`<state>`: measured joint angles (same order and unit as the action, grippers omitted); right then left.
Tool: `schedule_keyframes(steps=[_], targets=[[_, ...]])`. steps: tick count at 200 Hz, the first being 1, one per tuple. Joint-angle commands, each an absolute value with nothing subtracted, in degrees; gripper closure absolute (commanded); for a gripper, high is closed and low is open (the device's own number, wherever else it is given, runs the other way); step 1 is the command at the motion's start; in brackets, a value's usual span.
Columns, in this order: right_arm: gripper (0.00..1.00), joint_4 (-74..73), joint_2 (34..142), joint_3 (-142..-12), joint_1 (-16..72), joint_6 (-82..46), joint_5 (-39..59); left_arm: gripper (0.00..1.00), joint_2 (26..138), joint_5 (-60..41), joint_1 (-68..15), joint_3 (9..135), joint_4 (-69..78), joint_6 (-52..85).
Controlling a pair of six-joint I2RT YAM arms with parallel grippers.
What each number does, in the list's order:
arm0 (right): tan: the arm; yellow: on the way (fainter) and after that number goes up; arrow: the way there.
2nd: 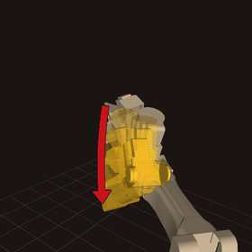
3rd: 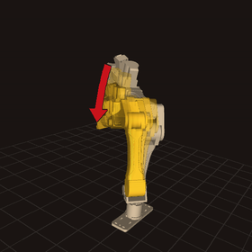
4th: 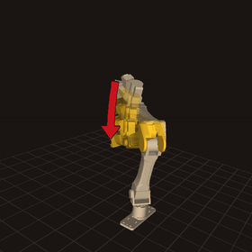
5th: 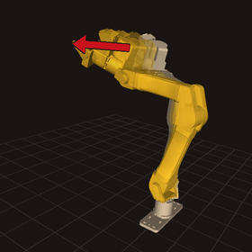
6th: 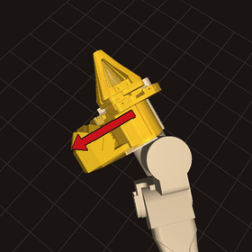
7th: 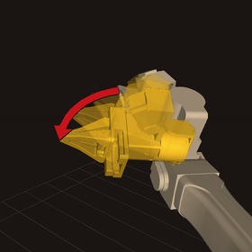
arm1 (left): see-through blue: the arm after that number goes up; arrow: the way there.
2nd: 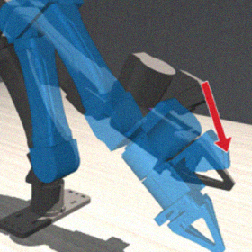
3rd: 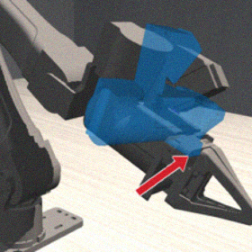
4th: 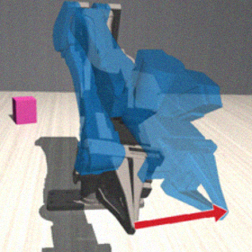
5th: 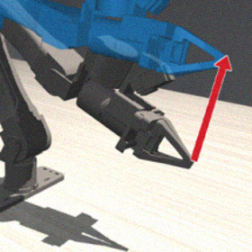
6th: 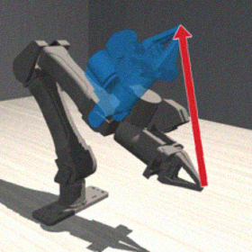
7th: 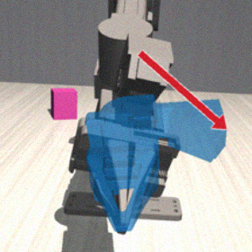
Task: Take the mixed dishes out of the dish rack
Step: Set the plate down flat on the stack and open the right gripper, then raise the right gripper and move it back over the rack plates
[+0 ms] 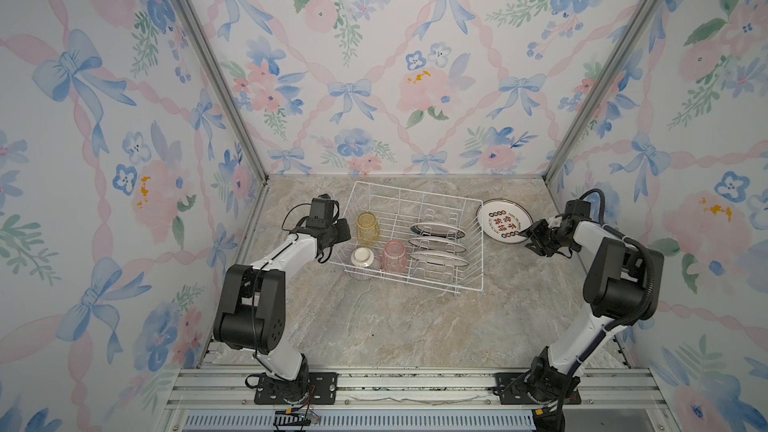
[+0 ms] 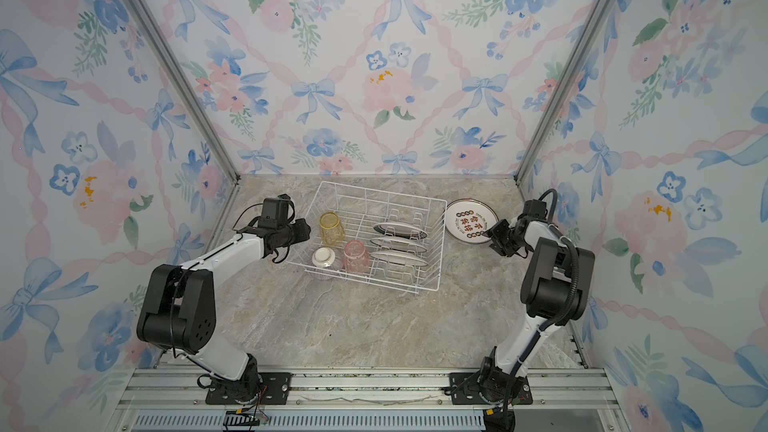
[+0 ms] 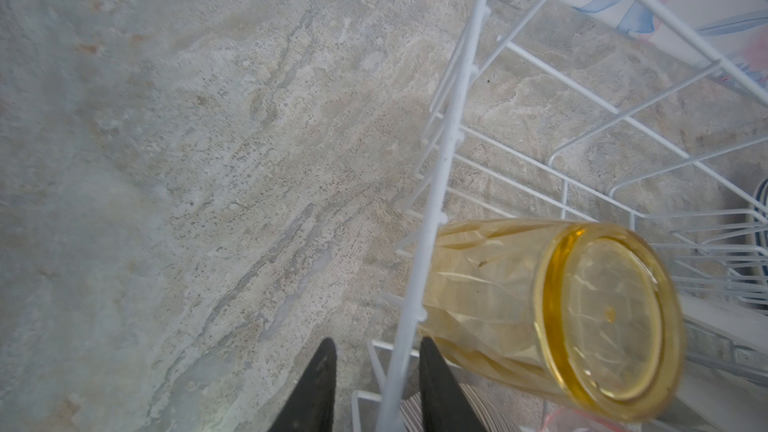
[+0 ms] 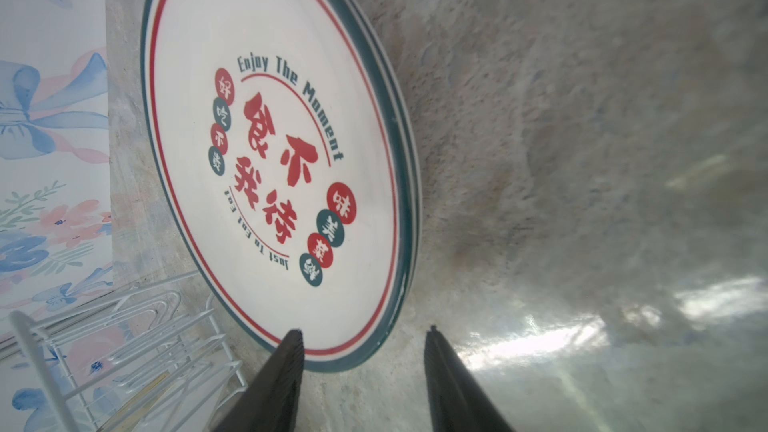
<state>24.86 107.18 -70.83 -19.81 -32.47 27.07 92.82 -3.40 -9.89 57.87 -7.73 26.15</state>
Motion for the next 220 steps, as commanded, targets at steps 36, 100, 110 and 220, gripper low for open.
schedule_keyframes(steps=[36, 100, 110, 220], targets=[[0.5, 27.37, 90.75, -70.73, -17.81, -27.85, 20.74, 0.79, 93.26, -5.41, -11.09, 56.59, -8.82, 27.13], [0.51, 44.06, 90.56, -82.87, -3.83, -17.18, 24.81, 0.83, 91.83, -5.5, -11.25, 55.56, -8.91, 27.24], [0.51, 44.5, 90.92, -83.09, -1.82, -16.51, 24.59, 0.83, 90.98, -4.88, -11.4, 54.67, -8.96, 27.64], [0.56, 41.48, 87.6, -82.75, 15.04, 15.21, 15.05, 0.82, 82.24, 2.65, -12.76, 46.72, -8.93, 30.72]])
